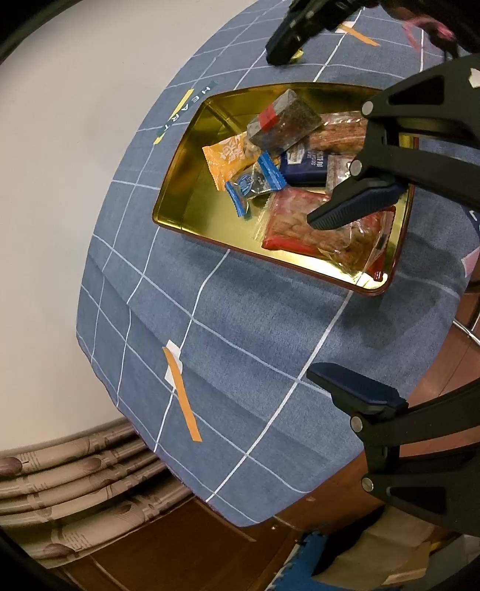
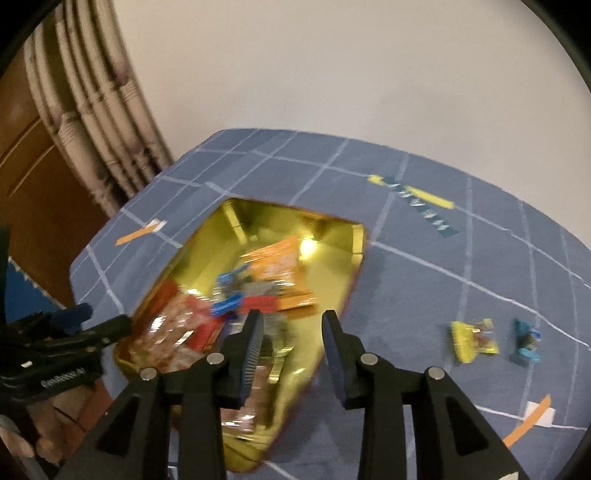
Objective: Organize snacks
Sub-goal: 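Grasp the light-blue candy packet with the right gripper, then grasp the yellow-wrapped candy with the left gripper while the right gripper holds the light-blue packet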
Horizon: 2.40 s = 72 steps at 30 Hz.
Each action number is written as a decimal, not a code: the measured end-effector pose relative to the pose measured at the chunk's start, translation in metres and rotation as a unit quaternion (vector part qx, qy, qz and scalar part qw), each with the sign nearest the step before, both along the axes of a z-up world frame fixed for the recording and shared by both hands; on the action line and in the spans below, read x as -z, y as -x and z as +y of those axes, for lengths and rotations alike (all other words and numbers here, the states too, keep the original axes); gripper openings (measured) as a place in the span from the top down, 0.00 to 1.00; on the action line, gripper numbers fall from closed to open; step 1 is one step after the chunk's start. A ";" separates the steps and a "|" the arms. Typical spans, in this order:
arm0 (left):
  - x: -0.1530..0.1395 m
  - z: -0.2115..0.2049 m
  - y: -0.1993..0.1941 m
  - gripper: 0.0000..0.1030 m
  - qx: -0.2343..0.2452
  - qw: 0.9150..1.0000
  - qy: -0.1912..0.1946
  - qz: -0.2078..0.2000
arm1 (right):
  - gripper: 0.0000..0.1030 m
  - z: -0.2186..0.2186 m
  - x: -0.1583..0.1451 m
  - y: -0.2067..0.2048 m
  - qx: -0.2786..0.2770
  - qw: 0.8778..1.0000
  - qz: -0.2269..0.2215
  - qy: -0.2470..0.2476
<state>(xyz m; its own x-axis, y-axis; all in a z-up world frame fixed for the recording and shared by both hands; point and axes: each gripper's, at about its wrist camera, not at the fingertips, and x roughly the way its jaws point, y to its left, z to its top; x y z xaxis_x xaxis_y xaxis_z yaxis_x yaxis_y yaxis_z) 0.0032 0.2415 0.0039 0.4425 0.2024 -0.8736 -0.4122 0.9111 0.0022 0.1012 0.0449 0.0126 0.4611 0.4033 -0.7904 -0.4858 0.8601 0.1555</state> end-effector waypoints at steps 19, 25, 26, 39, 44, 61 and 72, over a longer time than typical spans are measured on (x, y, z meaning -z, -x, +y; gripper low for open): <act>0.005 -0.013 -0.005 0.31 0.027 0.999 -0.015 0.011 | 0.67 -0.192 0.043 -0.089 0.228 0.969 0.083 0.052; 0.006 -0.016 -0.008 0.31 0.034 0.999 -0.020 0.009 | 0.67 -0.205 0.062 -0.101 0.238 0.963 0.110 0.059; 0.006 -0.016 -0.008 0.31 0.036 0.999 -0.020 0.007 | 0.67 -0.204 0.065 -0.103 0.238 0.963 0.110 0.061; -0.001 -0.044 -0.011 0.31 0.078 0.995 -0.065 -0.018 | 0.71 -0.199 0.076 -0.083 0.209 0.974 0.031 0.078; -0.009 -0.070 -0.015 0.31 0.104 0.991 -0.079 -0.021 | 0.72 -0.209 0.077 -0.069 0.194 0.978 0.001 0.078; -0.024 -0.207 -0.066 0.30 0.305 0.944 -0.120 -0.042 | 0.72 -0.255 0.081 -0.030 0.169 0.982 -0.046 0.075; 0.005 -0.278 -0.110 0.30 0.380 0.919 -0.105 -0.015 | 0.73 -0.272 0.088 -0.029 0.184 0.979 -0.045 0.079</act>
<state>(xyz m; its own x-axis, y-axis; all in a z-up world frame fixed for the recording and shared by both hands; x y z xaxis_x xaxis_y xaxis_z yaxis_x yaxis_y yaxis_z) 0.1128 -0.0366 -0.0011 0.5486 -0.0129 -0.8360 0.3412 0.9163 0.2097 0.1300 -0.2274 -0.0758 0.6230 0.0724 -0.7788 -0.1440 0.9893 -0.0232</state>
